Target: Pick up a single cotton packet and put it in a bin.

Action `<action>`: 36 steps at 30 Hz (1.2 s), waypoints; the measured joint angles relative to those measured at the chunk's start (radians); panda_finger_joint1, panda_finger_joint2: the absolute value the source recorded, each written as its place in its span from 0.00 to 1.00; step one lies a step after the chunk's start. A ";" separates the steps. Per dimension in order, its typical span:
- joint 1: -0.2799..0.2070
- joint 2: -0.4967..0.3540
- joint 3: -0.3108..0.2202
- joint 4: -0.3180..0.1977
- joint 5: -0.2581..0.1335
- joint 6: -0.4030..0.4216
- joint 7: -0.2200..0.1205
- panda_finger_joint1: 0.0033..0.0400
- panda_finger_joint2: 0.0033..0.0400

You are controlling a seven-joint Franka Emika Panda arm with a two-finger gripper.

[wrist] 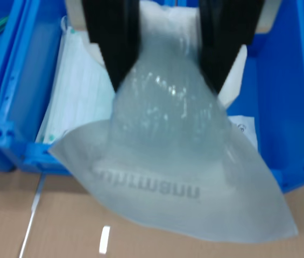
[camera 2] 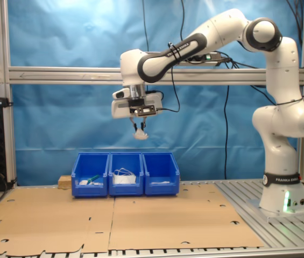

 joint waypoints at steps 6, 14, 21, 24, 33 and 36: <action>-0.016 -0.009 -0.092 -0.017 -0.032 0.000 0.000 0.11 0.11; -0.030 -0.009 -0.176 -0.028 -0.052 0.000 0.000 0.11 0.11; -0.039 -0.009 -0.234 -0.028 -0.060 0.000 0.000 0.11 0.11; -0.041 -0.009 -0.249 -0.028 -0.075 0.000 0.000 0.11 0.11; -0.042 -0.009 -0.266 -0.029 -0.117 0.006 0.000 0.11 0.11; -0.042 -0.009 -0.268 -0.029 -0.126 0.007 0.000 0.11 0.11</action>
